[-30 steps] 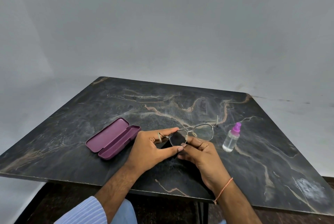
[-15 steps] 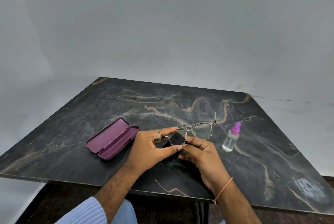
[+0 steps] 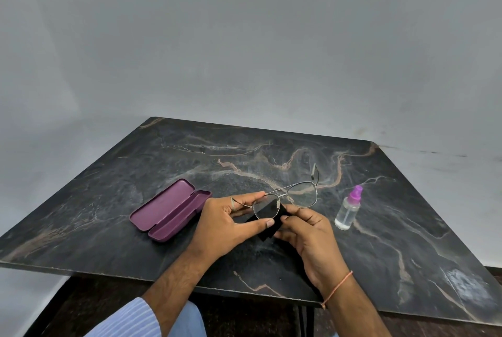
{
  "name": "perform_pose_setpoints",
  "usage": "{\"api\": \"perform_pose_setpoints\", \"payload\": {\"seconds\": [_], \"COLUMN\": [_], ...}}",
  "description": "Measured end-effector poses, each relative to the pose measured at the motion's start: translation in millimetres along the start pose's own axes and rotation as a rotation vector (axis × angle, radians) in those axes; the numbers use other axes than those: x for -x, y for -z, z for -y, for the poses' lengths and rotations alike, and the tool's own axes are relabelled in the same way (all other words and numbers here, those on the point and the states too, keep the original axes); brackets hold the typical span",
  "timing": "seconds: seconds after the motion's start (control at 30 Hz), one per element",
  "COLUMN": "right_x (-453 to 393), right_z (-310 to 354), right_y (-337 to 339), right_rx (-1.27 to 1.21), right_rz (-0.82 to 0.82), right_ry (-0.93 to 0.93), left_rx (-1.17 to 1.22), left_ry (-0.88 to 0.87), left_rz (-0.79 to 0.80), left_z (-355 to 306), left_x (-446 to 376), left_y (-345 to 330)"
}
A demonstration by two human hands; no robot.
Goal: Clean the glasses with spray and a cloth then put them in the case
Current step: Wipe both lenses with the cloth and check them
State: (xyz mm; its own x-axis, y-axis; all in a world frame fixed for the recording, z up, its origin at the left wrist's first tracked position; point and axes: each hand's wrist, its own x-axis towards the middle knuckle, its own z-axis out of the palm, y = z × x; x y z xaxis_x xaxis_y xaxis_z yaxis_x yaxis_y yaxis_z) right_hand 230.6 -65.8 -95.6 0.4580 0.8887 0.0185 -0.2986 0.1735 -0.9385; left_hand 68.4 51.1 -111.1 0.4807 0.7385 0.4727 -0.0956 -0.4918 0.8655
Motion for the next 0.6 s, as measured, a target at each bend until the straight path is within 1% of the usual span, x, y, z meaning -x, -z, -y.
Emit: {"api": "perform_pose_setpoints", "payload": {"seconds": [0.13, 0.33, 0.43, 0.6], "right_x": [0.1, -6.1, -6.1, -6.2], "right_z": [2.2, 2.4, 3.7, 1.8], "right_y": [0.9, 7.2, 10.2, 8.4], "right_rx": [-0.101, -0.249, -0.318, -0.264], "right_rz": [-0.053, -0.190, -0.206, -0.215], "right_ry": [0.023, 0.045, 0.043, 0.045], "left_rx": [0.001, -0.043, -0.029, 0.039], "left_ry": [0.009, -0.036, -0.052, -0.080], "left_rz": [0.008, -0.010, -0.018, -0.029], "left_z": [0.0, -0.1, 1.4, -1.3], "left_x": [0.2, 1.4, 0.8, 2.2], "left_y": [0.3, 1.2, 2.7, 5.4]}}
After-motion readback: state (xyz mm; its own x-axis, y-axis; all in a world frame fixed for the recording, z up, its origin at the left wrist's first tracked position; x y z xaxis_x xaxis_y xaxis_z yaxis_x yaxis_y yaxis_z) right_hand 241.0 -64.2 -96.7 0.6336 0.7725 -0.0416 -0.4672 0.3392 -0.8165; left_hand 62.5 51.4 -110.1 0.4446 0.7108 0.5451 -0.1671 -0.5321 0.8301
